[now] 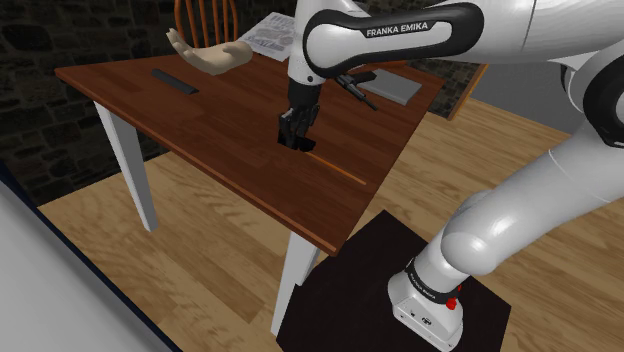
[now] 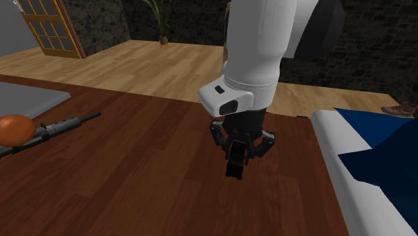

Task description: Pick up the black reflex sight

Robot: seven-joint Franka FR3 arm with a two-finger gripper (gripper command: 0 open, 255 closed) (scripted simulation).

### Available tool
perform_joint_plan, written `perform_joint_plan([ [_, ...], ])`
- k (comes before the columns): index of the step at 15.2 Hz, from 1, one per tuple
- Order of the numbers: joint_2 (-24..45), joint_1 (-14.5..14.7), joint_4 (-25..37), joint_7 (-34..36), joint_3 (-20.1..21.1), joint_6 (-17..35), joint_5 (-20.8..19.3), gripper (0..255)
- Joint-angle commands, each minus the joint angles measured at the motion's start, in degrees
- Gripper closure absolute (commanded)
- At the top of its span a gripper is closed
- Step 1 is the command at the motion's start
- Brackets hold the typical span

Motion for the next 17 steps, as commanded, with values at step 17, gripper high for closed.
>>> perform_joint_plan([
  [17, -1.08, -0.18, 8.97, -0.18, -0.46, -10.03, -0.01, 255],
])
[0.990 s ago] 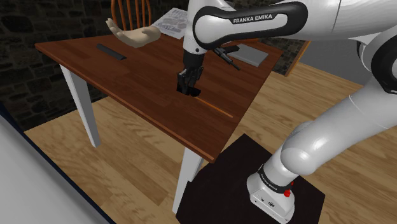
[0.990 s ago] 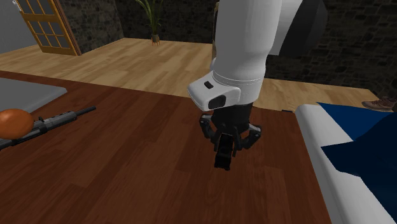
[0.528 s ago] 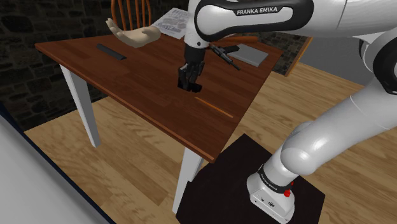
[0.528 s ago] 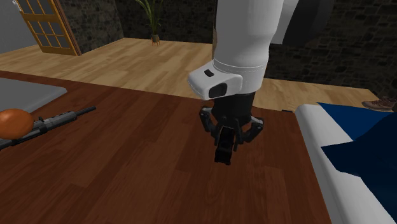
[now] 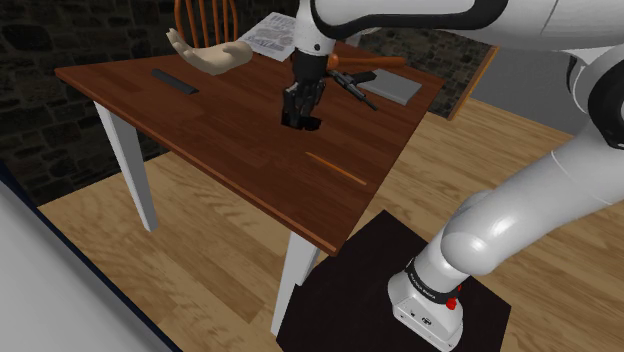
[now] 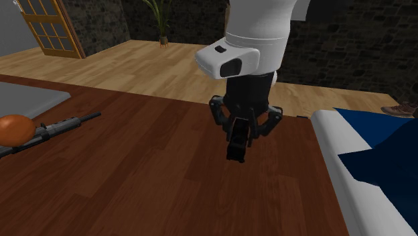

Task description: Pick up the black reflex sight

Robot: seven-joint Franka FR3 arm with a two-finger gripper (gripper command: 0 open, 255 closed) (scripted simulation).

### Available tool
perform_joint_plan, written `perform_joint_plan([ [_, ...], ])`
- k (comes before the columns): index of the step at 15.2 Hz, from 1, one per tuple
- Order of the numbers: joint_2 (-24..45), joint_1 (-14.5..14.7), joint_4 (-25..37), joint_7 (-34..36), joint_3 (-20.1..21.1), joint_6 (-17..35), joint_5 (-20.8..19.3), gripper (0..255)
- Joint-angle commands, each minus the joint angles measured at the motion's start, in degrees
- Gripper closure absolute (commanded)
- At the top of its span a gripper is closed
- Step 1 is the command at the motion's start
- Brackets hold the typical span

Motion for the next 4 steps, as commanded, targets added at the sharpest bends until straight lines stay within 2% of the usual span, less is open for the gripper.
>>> perform_joint_plan([
  [1, 0.05, 0.01, 1.78, 0.13, 0.02, -1.75, -0.03, 255],
  [4, 0.08, -0.01, 2.69, 0.13, -0.01, -2.63, -0.05, 255],
])
